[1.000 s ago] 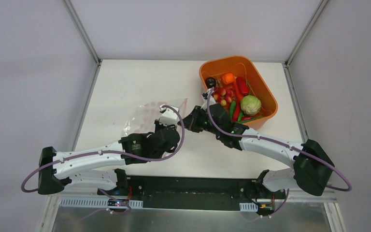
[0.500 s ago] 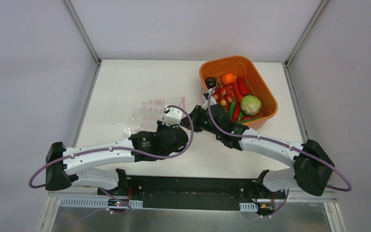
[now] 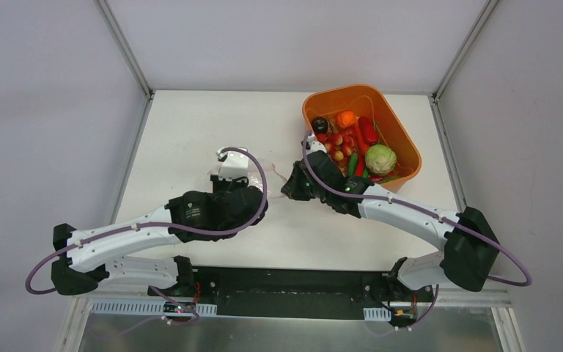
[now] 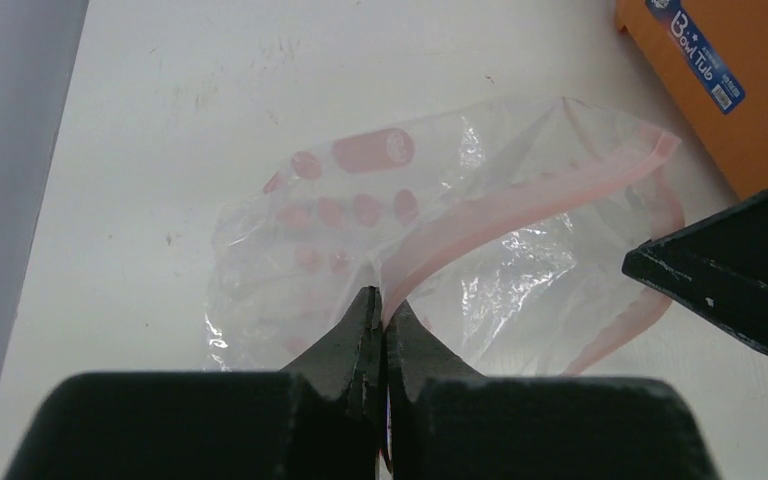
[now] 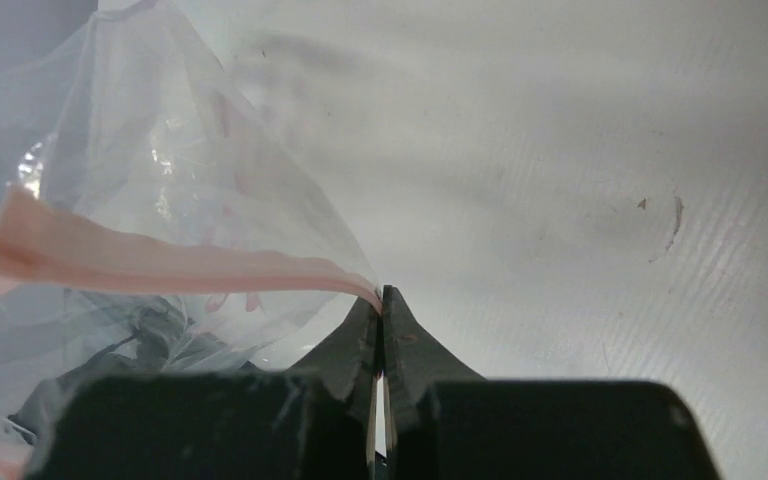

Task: Place the food in the zip-top bag and seal the zipper
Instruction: Open the zipper of the food storage bag at the center of the board, then pick up the fake vegetable from the bin, then place the fake vegetable in the zipper food storage bag, then adjust the zipper food storage bag at the center of the board.

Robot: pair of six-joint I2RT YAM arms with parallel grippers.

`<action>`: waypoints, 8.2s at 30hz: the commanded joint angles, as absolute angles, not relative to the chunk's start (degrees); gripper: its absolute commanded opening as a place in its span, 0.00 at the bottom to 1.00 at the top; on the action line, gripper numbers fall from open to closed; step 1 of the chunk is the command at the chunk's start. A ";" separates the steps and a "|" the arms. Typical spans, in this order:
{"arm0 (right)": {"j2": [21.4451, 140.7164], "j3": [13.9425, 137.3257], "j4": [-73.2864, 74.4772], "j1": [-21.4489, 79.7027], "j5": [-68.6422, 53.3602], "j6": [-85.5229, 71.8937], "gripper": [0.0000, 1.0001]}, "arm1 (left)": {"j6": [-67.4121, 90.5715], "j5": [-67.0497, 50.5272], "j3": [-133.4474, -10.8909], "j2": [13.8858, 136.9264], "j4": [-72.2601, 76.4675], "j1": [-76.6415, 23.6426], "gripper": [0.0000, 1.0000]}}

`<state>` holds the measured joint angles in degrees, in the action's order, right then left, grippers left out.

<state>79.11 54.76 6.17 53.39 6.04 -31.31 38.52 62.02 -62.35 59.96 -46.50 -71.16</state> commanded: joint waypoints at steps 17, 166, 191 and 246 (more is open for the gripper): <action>63.65 57.76 12.11 48.41 -11.65 -19.93 0.59 | 45.99 54.59 -60.37 64.13 -44.78 -66.86 0.00; 66.75 64.05 7.07 40.88 -17.53 -21.42 0.85 | 39.97 29.99 -62.67 58.76 -26.20 -60.26 0.00; 64.08 57.12 11.61 40.83 -17.64 -22.85 0.71 | 42.06 35.07 -61.08 56.68 -27.99 -60.21 0.00; 74.38 61.25 9.17 40.83 -20.05 -23.56 0.03 | 35.54 32.17 -71.54 64.12 -43.79 -60.04 0.00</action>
